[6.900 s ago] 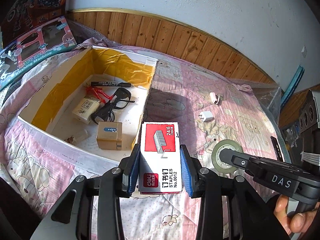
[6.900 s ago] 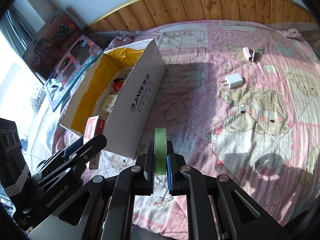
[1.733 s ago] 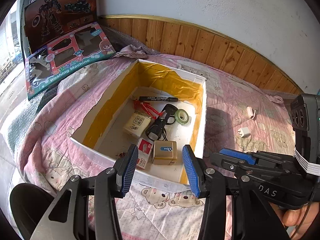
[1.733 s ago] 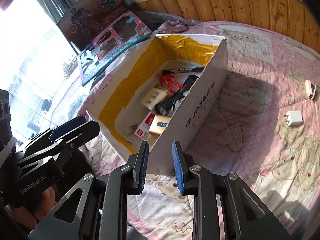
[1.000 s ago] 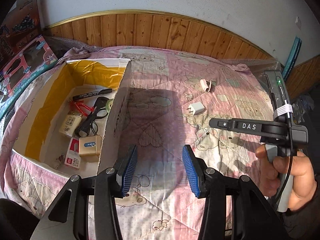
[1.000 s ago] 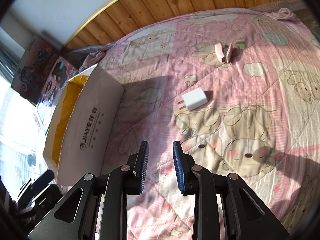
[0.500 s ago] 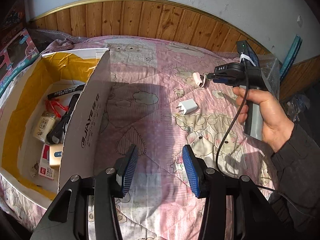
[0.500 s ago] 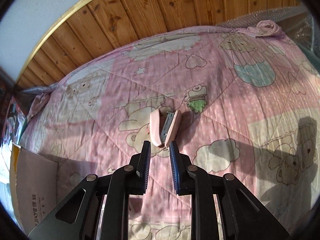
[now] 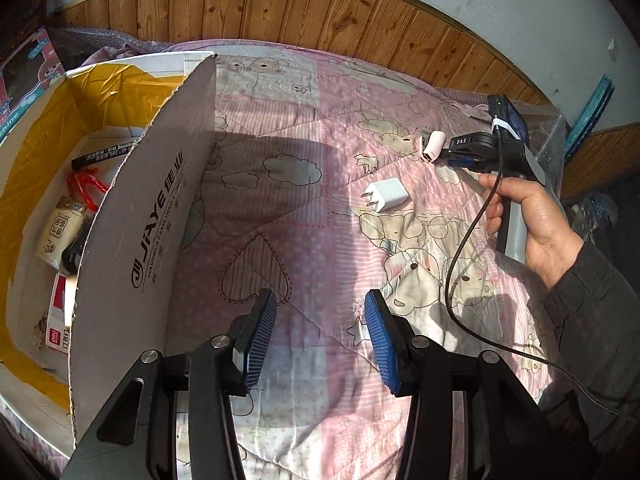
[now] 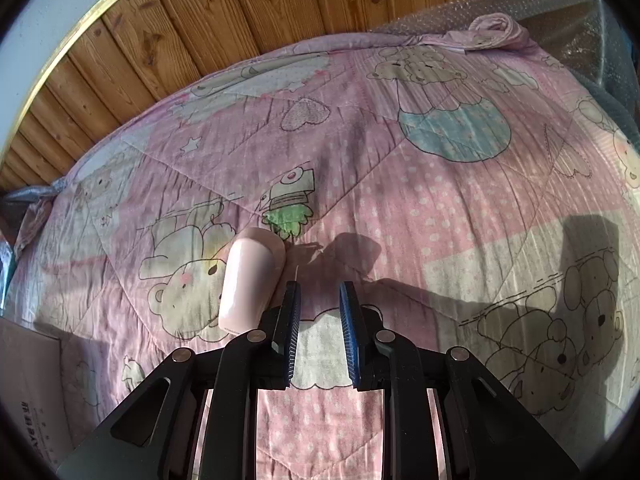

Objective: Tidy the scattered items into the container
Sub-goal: 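Grasp the pink clip with right gripper while left gripper approaches the white charger, then grasp the white charger with left gripper while right gripper holds the pink clip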

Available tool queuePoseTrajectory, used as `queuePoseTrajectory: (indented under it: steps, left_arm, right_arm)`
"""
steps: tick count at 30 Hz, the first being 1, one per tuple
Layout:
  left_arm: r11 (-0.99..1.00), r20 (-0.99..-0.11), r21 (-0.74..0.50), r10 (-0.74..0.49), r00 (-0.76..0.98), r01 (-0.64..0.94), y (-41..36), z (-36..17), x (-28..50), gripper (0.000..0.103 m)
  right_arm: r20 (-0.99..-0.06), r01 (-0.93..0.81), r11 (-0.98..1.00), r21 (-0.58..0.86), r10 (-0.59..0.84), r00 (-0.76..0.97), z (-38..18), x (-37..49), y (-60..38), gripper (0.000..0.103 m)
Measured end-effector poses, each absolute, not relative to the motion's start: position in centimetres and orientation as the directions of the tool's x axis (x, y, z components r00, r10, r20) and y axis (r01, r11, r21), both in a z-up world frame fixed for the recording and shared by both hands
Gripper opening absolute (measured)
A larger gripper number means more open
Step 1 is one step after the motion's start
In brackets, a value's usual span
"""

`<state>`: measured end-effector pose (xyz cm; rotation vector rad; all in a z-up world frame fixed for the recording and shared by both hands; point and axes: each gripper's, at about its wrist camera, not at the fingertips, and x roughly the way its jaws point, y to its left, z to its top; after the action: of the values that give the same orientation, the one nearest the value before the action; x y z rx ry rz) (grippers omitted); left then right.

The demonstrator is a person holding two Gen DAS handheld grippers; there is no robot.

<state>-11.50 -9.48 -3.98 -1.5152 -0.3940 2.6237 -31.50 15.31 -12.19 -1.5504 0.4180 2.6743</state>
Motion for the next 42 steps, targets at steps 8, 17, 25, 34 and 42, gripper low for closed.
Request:
queuePoseTrajectory:
  steps: [8, 17, 25, 34, 42]
  left_arm:
    - [-0.962, -0.828, -0.269, 0.202, -0.522, 0.054, -9.4, -3.6, -12.1, 0.048]
    - [-0.954, -0.76, -0.299, 0.242, -0.604, -0.006, -7.8, -2.4, -16.5, 0.049]
    - [-0.942, -0.78, -0.292, 0.334, -0.529, -0.164, -2.5, -7.3, -23.9, 0.05]
    - [-0.955, -0.823, -0.174, 0.274, -0.497, -0.239, 0.3, -11.7, -26.4, 0.046]
    - [-0.936, -0.8, -0.183, 0.319, -0.509, -0.3, 0.8, -10.2, -25.2, 0.045]
  right_arm:
    - [-0.782, -0.13, -0.94, 0.315, -0.18, -0.596, -9.4, -30.4, 12.0, 0.042]
    - [-0.855, -0.171, -0.964, 0.203, -0.089, -0.512, -12.9, -33.0, 12.1, 0.025]
    - [-0.864, -0.102, -0.962, 0.254, -0.178, -0.471, -9.6, -27.5, 14.8, 0.025]
    - [-0.811, -0.108, -0.874, 0.473, -0.385, -0.439, -7.5, -18.5, 15.2, 0.026]
    - [-0.83, -0.068, -0.892, 0.446, -0.385, -0.403, -8.7, -18.6, 13.2, 0.026]
